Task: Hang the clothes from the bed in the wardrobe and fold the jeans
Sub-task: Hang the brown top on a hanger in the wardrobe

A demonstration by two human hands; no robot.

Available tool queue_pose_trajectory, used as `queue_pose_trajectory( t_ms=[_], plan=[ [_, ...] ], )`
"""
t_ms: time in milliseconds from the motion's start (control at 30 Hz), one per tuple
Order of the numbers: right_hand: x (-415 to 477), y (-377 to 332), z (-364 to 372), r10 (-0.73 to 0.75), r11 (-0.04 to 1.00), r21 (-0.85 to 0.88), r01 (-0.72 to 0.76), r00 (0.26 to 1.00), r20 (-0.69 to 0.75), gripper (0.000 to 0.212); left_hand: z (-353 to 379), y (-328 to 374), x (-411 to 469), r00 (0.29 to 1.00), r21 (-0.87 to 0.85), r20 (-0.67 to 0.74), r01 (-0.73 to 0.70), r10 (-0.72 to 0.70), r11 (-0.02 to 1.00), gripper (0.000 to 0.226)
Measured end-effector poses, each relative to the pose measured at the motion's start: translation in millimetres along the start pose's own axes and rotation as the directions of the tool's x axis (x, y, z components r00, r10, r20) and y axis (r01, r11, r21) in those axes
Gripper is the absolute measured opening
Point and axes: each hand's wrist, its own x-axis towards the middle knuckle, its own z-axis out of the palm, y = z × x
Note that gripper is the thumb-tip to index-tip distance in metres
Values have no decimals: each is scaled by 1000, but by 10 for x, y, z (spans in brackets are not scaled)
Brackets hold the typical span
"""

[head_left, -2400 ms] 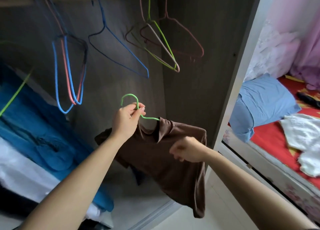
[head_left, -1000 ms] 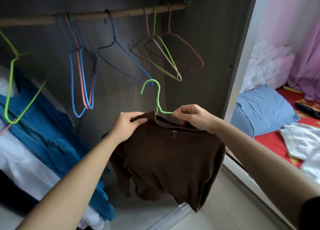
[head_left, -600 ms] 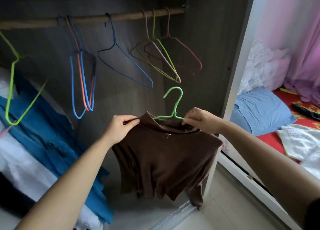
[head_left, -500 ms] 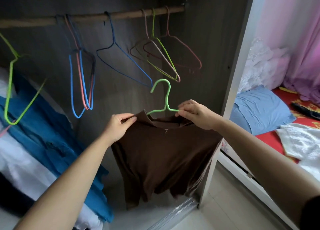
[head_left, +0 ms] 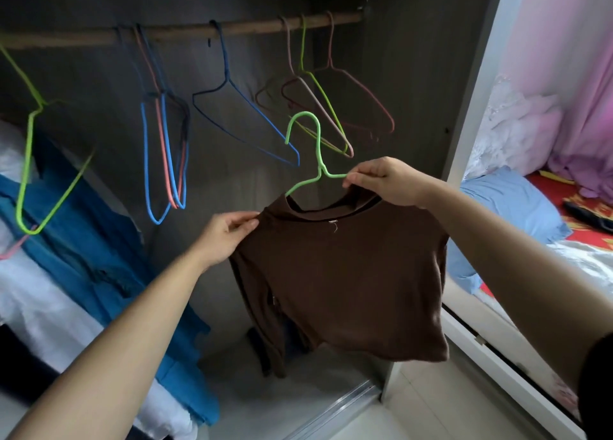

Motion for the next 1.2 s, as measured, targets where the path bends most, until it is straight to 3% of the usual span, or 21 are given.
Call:
queue_pose_trajectory(
  t_ms=[133,233,400,500,633,767,867,900,967,1000,1067,1133,1200],
  plan=[
    [6,35,-52,-2,998,-68,3,1000,18,25,-23,29,56,991,16,-132,-37,39,999,21],
    [-11,10,-7,9,999,-50,-7,999,42,24,-25,9,127,983,134,-163,-66,88,989,17],
    [16,-243,95,17,989,144,-21,999,30,24,-84,14,141,988,168,-39,-142,150,975,12],
    [22,-463,113,23,955,288,-74,984,178,21,-225,-34,135,989,174,-73,-113,128,978,17],
    [36,-675,353,-4,920,369,-132,938,345,21,-399,-203,39,998,93,-45,49,-45,994,17],
    [88,-877,693,-66,900,426,-88,941,333,27,-709,-420,-115,940,106,-287,222,-184,969,14],
    [130,-1054,898,-122,888,455,-60,925,360,26,-1023,-422,-295,804,-54,-538,269,-255,962,12],
    [137,-1126,959,-145,880,472,-50,918,368,24,-1128,-389,-367,753,12,-632,243,-181,970,12],
    [141,-1272,1081,-193,851,524,-27,912,361,23,-1309,-274,-522,662,375,-730,175,173,910,13],
    [146,-1342,1143,-212,834,552,-13,916,341,24,-1387,-189,-589,610,540,-701,116,369,834,14],
    [174,-1470,1255,-237,793,609,11,927,291,25,-1517,0,-667,503,727,-606,35,616,686,18],
    [216,-1614,1352,-245,752,659,11,933,263,26,-1656,170,-684,434,785,-589,110,681,609,28],
    [270,-1782,1424,-241,734,679,21,943,231,26,-1813,250,-685,453,756,-641,231,620,612,40]
  ],
)
